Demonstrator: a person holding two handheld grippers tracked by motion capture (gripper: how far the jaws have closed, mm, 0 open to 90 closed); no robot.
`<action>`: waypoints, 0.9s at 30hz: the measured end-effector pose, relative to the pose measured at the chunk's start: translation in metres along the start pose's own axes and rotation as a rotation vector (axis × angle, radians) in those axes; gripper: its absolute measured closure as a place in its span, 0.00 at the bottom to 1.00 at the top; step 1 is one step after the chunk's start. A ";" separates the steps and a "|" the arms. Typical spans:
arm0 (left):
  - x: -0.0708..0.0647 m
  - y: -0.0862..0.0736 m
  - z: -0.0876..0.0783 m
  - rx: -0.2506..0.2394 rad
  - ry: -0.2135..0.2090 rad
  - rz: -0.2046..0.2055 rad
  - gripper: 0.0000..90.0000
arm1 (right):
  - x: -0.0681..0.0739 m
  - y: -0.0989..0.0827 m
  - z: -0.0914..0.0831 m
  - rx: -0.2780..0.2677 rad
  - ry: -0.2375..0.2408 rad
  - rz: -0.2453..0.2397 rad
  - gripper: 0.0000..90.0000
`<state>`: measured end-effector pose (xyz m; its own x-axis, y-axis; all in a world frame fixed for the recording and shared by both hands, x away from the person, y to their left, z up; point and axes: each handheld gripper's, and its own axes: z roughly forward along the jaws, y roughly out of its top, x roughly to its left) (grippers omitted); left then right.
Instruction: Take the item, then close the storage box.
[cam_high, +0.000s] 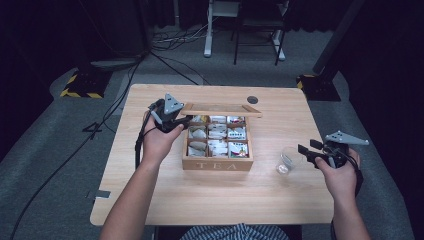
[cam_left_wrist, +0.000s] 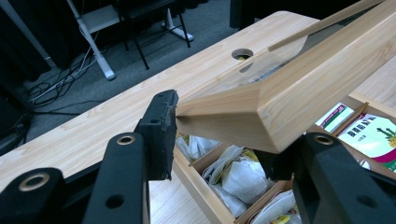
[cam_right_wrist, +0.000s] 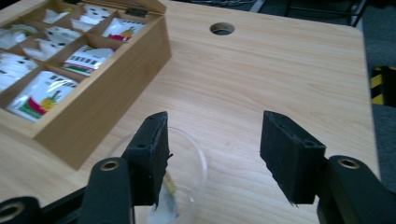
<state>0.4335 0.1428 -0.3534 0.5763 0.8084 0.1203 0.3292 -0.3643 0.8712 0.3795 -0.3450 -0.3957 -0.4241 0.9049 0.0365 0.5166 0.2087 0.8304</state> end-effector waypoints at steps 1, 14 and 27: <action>0.000 0.000 0.000 0.001 -0.001 0.001 0.59 | -0.002 0.000 0.001 0.001 -0.007 -0.001 0.46; -0.003 -0.001 -0.001 0.008 0.005 0.007 0.59 | -0.039 -0.019 0.019 0.035 -0.076 0.042 0.42; -0.004 -0.002 -0.001 0.006 0.006 0.012 0.59 | -0.054 -0.038 0.038 0.095 -0.079 0.054 0.42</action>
<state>0.4294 0.1411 -0.3554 0.5755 0.8068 0.1334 0.3272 -0.3767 0.8667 0.4113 -0.3875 -0.4501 -0.3358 0.9414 0.0328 0.6070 0.1896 0.7717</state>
